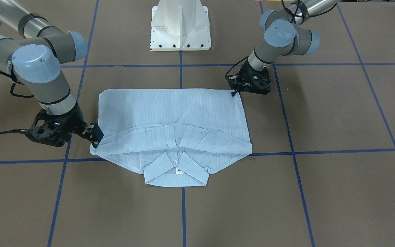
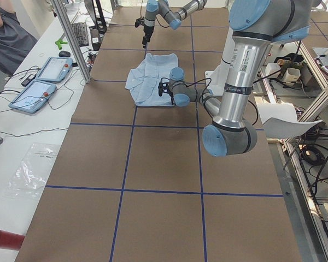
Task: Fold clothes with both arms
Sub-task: 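Drag the folded shirt with the left gripper away from the right gripper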
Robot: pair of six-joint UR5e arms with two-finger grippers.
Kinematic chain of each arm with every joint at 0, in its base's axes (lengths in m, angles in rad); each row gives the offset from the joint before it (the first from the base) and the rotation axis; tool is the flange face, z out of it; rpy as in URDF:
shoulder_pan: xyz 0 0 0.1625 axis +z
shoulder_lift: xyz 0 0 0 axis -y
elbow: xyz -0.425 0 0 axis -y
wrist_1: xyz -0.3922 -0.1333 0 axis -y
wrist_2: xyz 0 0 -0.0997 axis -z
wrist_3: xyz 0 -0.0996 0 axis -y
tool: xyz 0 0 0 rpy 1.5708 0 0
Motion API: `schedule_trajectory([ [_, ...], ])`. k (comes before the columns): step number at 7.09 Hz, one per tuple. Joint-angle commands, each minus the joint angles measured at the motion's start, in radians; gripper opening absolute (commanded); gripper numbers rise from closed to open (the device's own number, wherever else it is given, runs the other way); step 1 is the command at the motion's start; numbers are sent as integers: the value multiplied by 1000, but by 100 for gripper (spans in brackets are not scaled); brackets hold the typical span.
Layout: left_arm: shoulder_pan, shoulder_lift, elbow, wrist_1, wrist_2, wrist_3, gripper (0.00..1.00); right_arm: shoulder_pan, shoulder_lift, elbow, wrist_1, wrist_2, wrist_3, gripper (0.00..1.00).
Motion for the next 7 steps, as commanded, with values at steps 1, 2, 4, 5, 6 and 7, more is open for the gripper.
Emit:
schedule_trajectory([
  [1,-13,44,-35,6,-1,18,0,-2,1,0,1,-2,2,100],
  [2,-79,85,-56,19,-3,120,0,-3,2,-1,1,-2,4,100],
  [4,-265,101,5,51,-3,385,0,-14,8,-2,3,-3,11,100],
  [5,-356,18,107,75,-3,506,0,-20,11,-2,3,-3,14,100],
  [6,-418,-124,272,78,-1,538,0,-23,11,-5,3,-3,13,100],
  [7,-449,-235,410,75,-3,553,0,-29,21,-6,18,-6,14,100],
])
